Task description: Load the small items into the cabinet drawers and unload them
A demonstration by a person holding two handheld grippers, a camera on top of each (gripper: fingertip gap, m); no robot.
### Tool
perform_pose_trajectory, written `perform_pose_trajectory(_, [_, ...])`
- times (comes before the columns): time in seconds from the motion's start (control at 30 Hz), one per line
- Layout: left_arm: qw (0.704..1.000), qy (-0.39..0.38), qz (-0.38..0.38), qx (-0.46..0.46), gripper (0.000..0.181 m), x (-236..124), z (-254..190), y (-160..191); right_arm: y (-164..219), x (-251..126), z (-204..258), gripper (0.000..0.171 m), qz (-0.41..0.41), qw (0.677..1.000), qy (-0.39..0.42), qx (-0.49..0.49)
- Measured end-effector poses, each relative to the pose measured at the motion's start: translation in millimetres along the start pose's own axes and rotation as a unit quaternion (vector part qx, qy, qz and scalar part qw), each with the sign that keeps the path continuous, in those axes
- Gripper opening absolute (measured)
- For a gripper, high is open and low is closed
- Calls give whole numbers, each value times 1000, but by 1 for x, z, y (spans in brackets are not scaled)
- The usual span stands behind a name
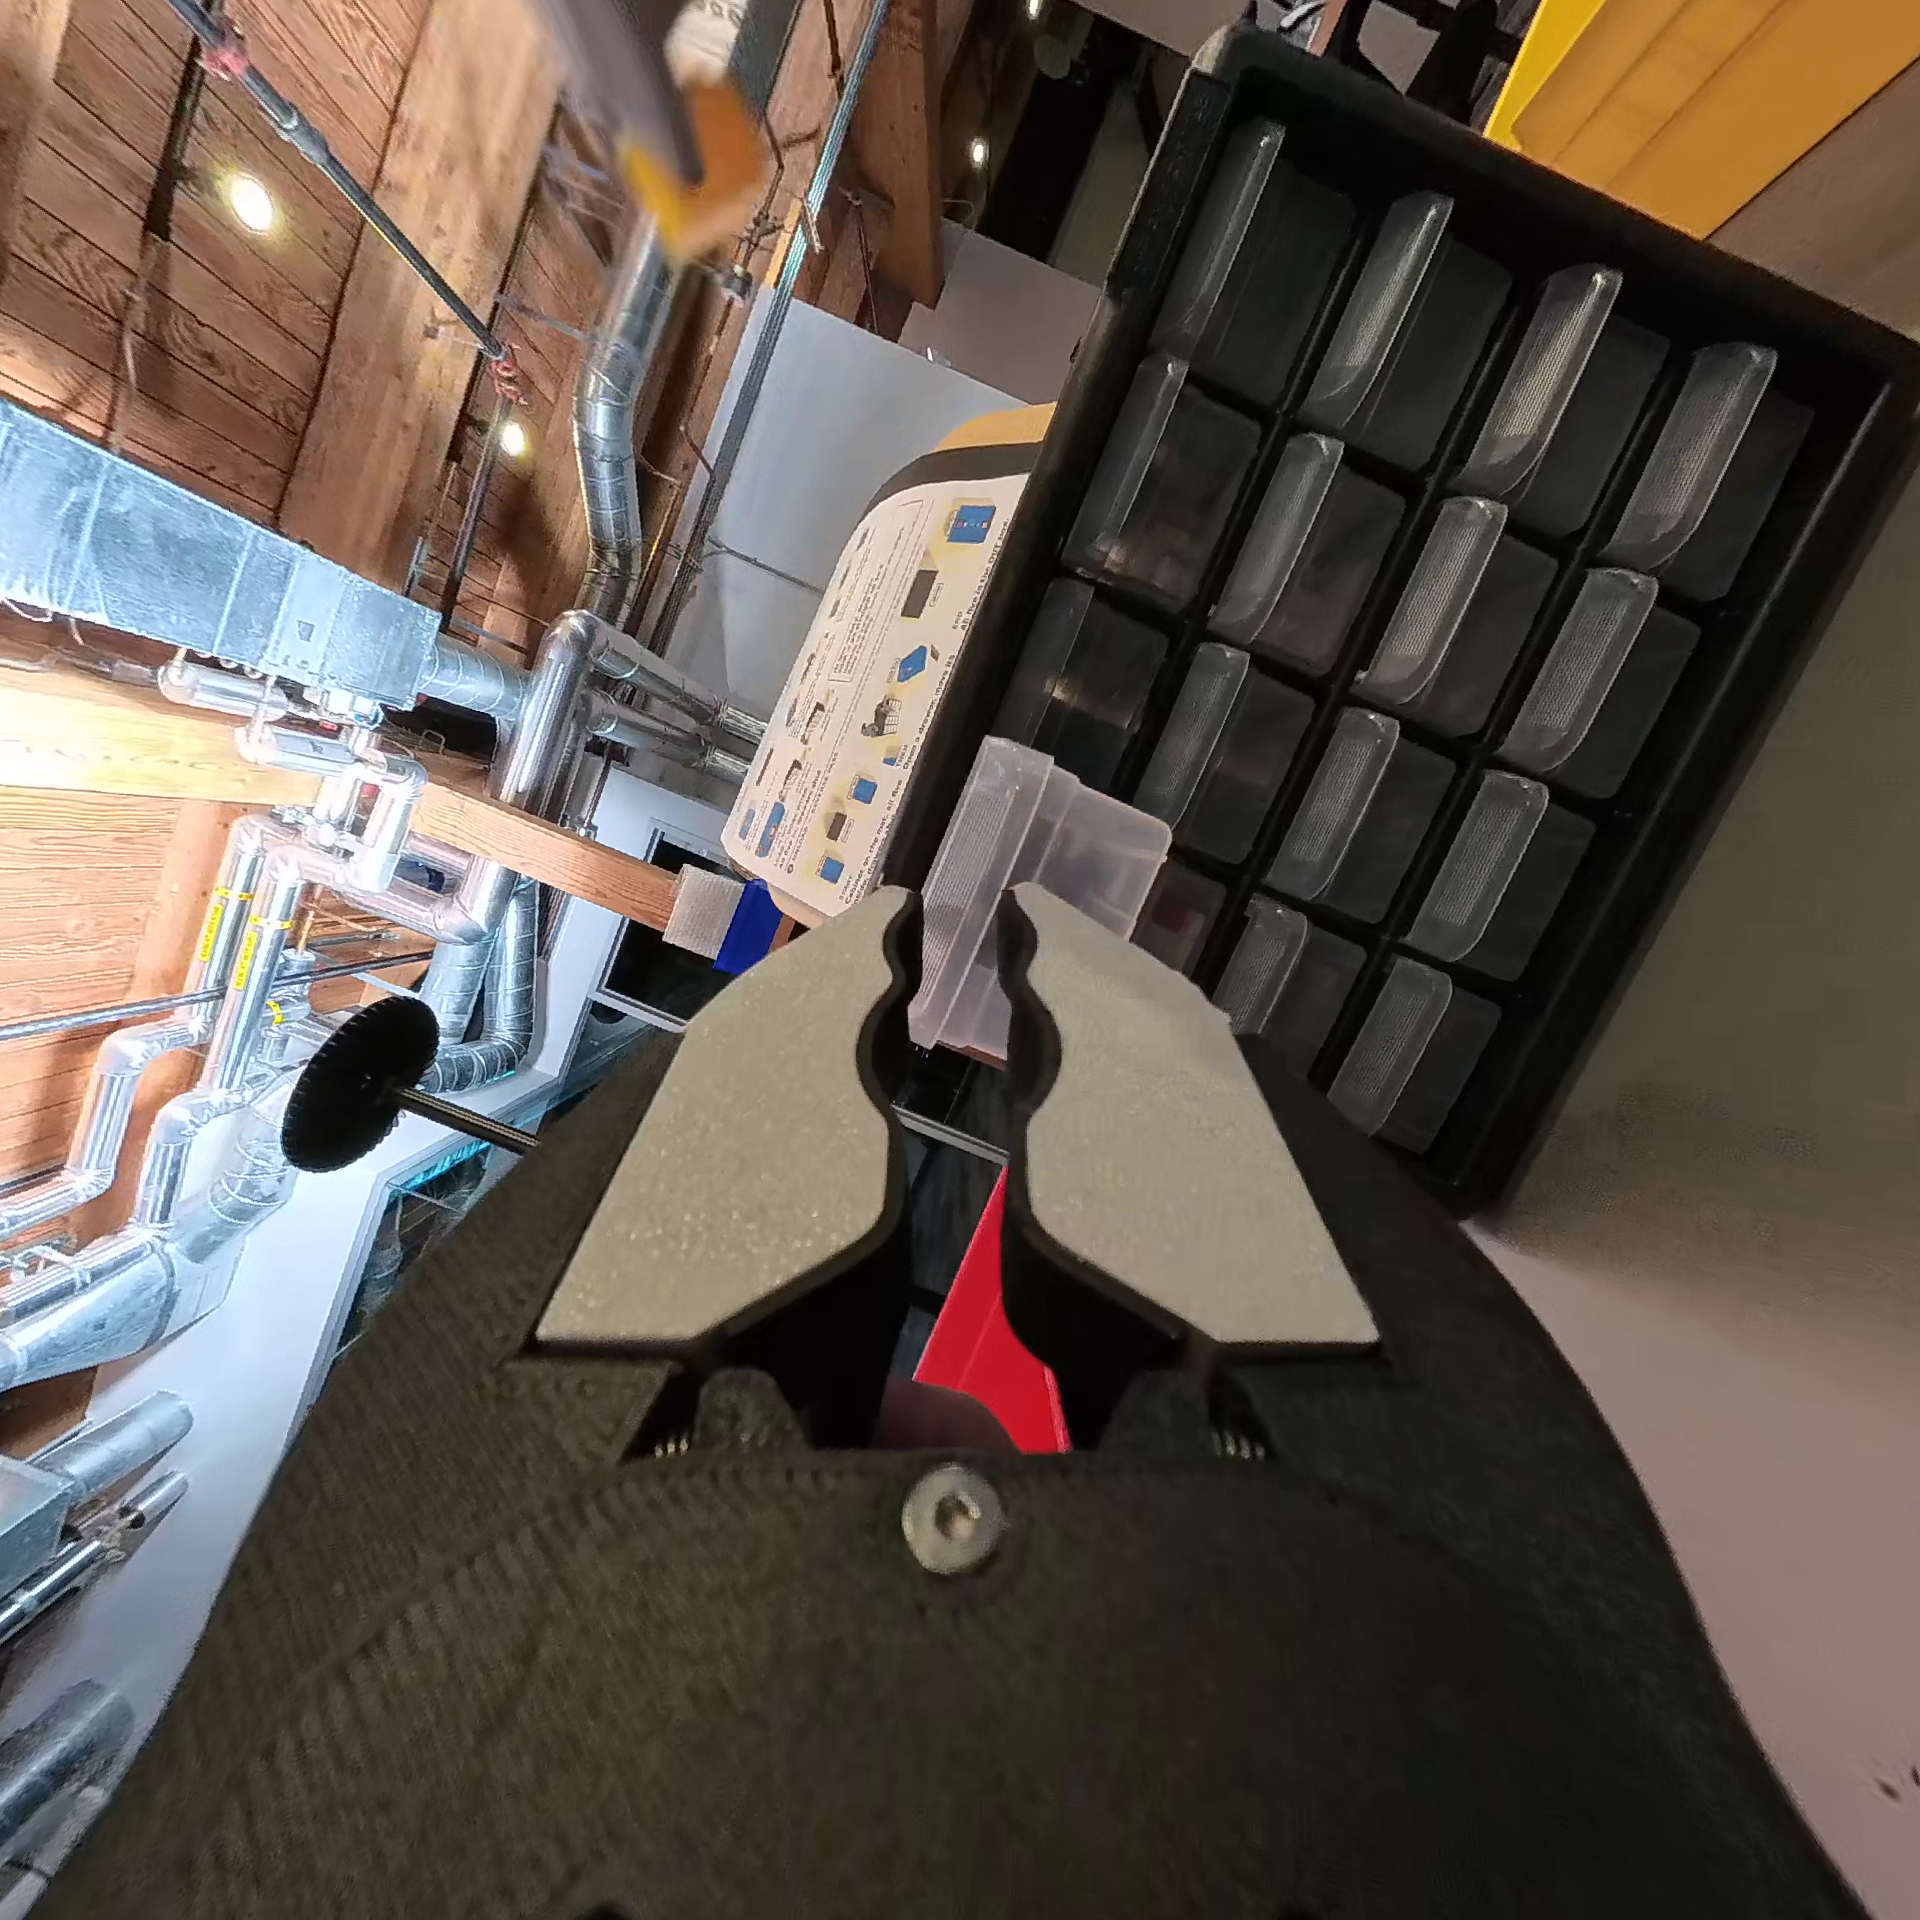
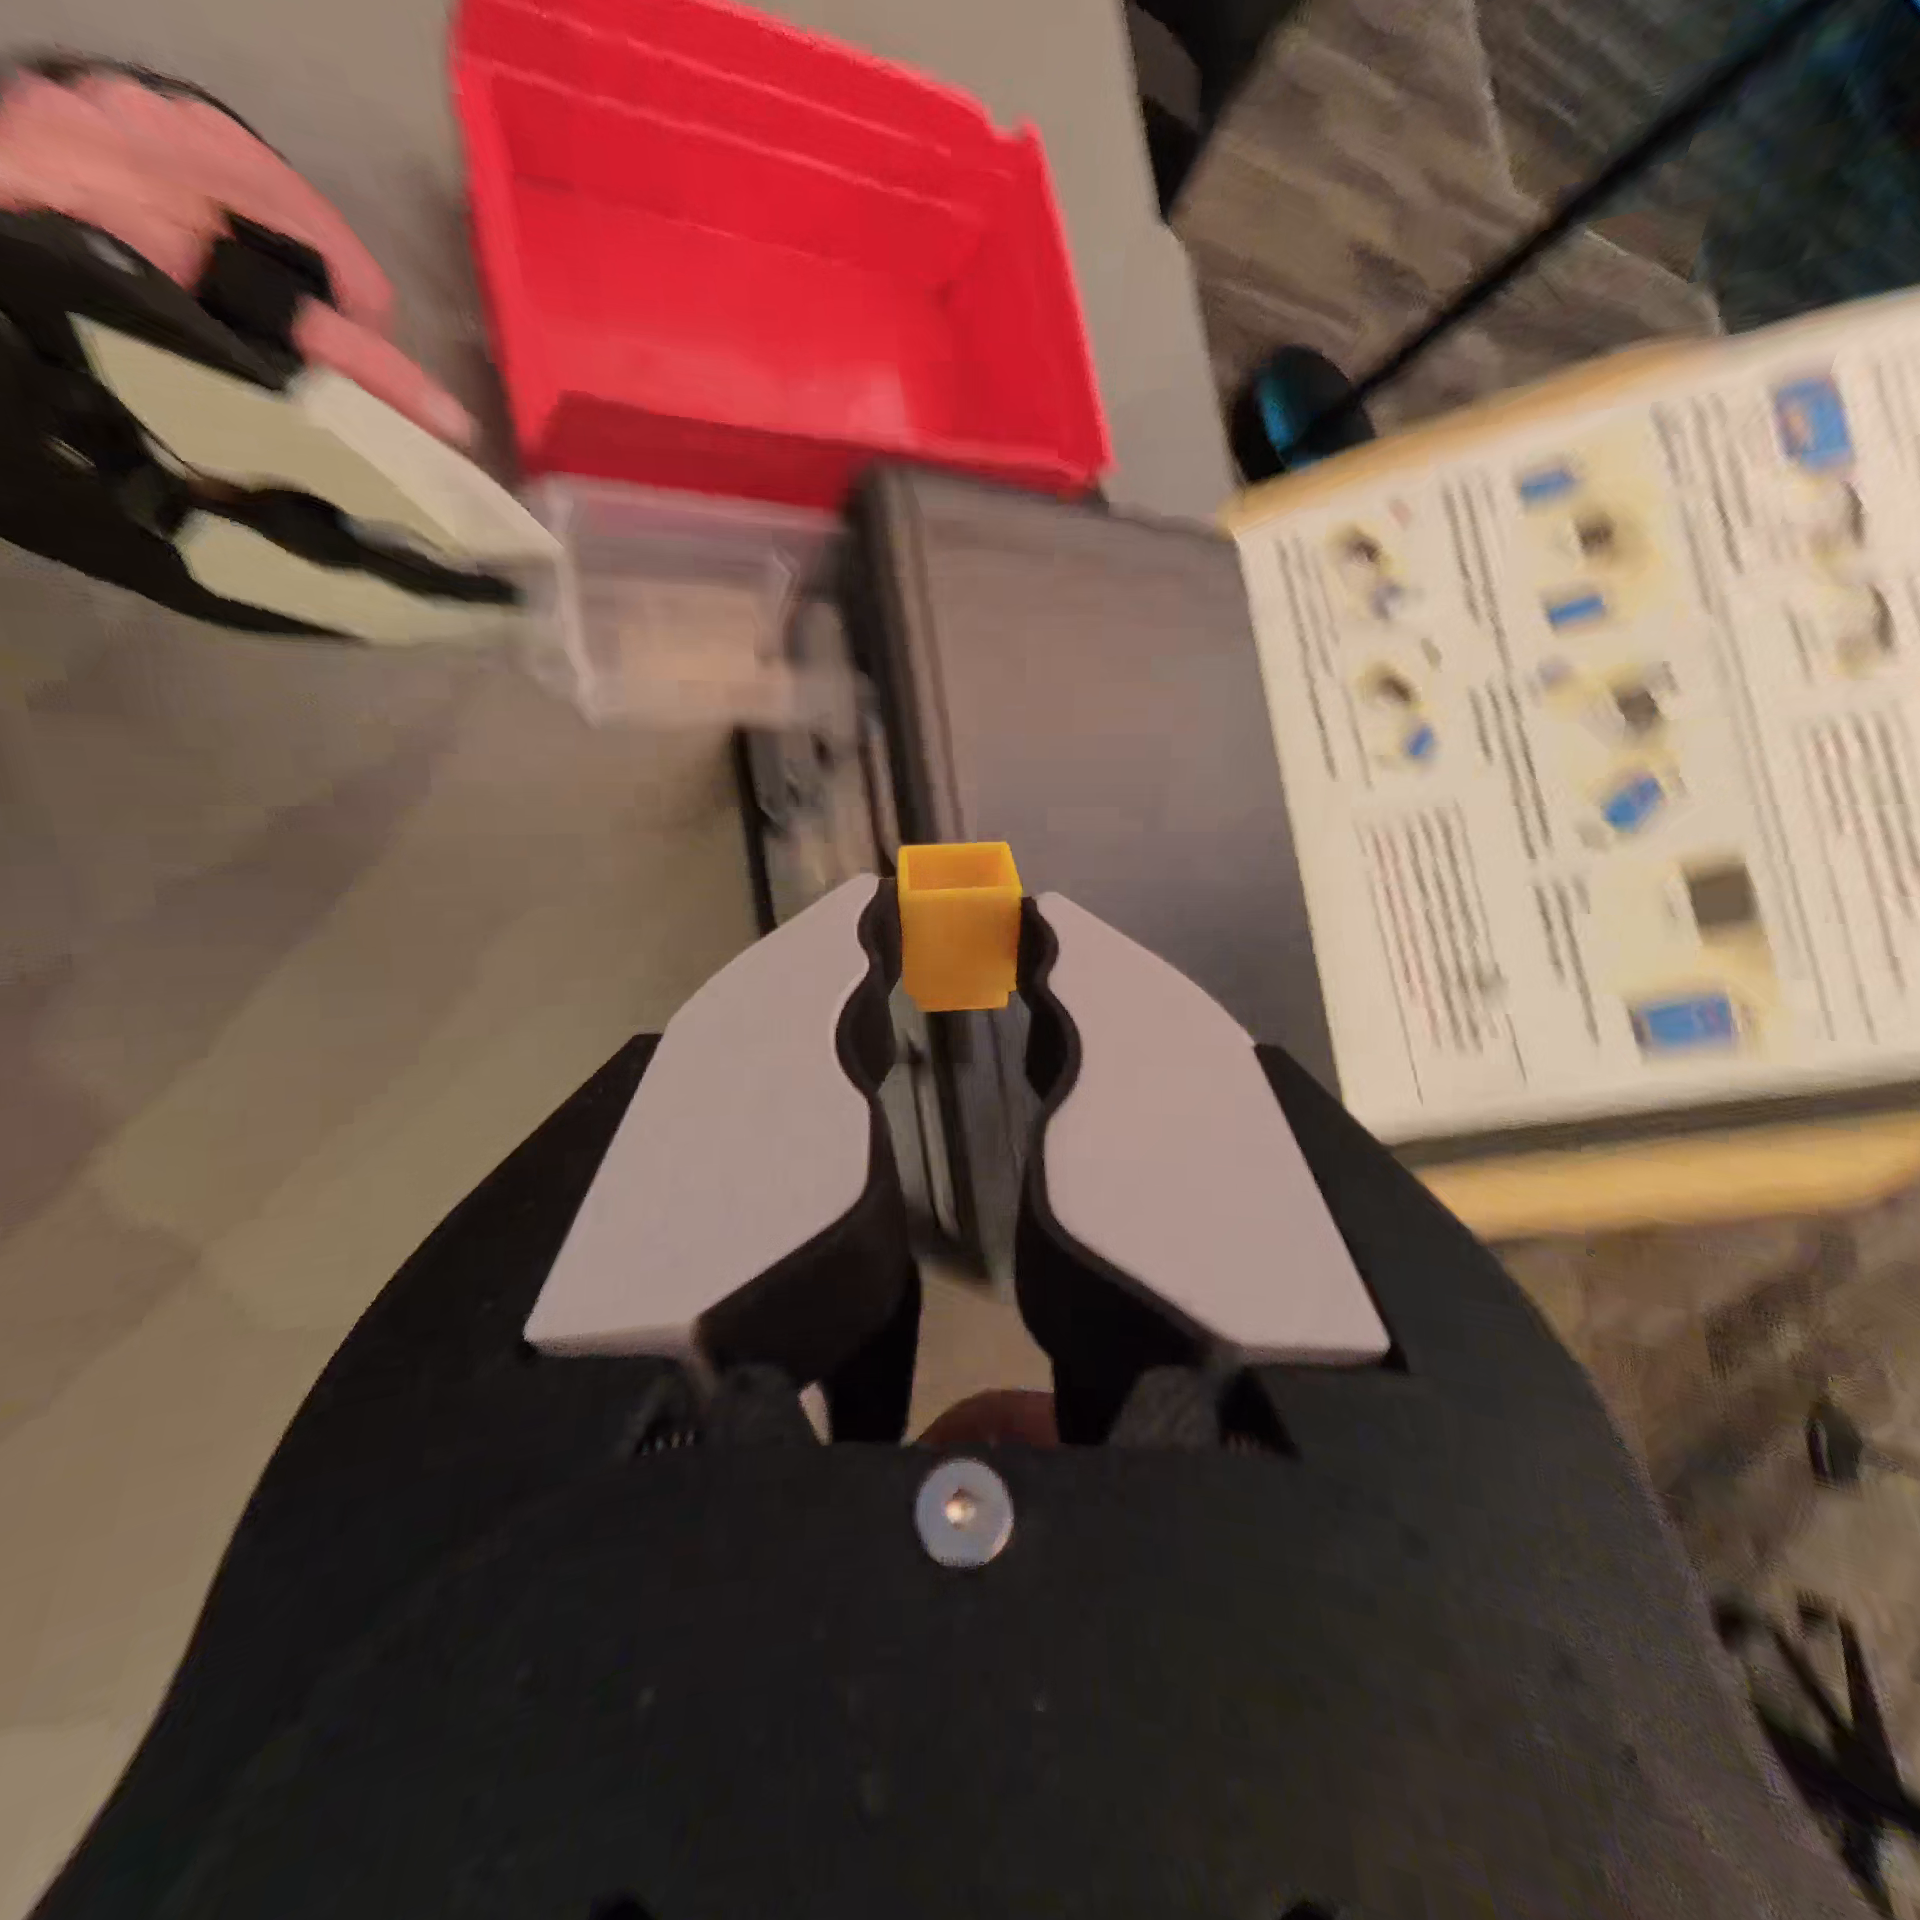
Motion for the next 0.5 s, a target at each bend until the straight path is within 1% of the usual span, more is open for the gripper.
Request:
perform_pose_trajectory(0.1, [1000,0,-2,0,13,0,0,-1,54,-34,-37,20,40,994,71,74])
perform_pose_trajectory(0.2, [1000,0,-1,0,13,1,0,-1,119,-48,-71,20,87,975,116,170])
perform_pose_trajectory(0.27, [1000,0,-1,-2,13,1,0,-2,165,-48,-90,20,126,954,143,232])
perform_pose_trajectory(0.33, [1000,0,0,-1,13,1,0,-2,207,-41,-103,20,154,935,151,282])
perform_pose_trajectory(0.4, [1000,0,0,-2,13,1,-1,-2,244,-30,-111,20,173,916,148,330])
perform_pose_trajectory(0.5, [1000,1,-1,-2,13,1,0,-2,292,-14,-119,20,211,889,153,376])
Point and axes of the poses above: each gripper's, where its closed fingertips meet, x out along the fingers, y out of its underside, z = x × y across the jaws, the point moved 7 cm from there along -x, back along the fingers, and after that the axes turned 11 degrees about x, right-handed, at the moved point
